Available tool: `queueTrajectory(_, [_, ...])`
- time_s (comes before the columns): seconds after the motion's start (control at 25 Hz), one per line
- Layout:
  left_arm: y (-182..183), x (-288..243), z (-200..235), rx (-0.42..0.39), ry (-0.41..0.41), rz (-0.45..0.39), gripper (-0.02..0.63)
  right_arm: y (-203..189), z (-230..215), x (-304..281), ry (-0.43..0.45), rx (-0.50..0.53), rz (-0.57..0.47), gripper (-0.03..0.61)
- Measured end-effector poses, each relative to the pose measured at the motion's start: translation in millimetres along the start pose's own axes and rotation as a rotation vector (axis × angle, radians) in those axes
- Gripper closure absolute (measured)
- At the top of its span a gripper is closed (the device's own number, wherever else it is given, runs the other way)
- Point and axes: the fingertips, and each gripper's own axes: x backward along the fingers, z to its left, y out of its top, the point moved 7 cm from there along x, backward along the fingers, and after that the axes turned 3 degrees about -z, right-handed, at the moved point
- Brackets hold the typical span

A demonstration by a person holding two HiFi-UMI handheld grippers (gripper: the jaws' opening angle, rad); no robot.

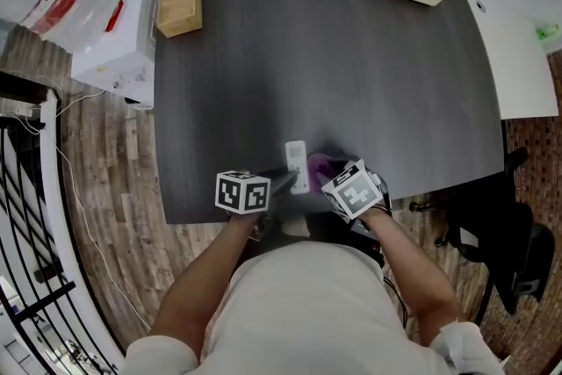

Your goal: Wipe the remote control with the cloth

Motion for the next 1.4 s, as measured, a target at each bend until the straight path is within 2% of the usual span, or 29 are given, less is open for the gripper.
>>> queueTrajectory(0.48, [50,0,18,0.018,0.037,-0.065,0.488,65,-23,-21,-0.009,0.055,-0.028,0.471])
queueTrajectory(0.84, [99,-1,43,-0.002,0.061,-0.073,0.488,118,-39,-34,-0.026,0.078,-0.035,0.472])
queueTrajectory(1.4, [110,-2,54,-0.032,0.064,-0.036,0.488,122,-41,-34,-0.016,0.061,-0.046,0.471])
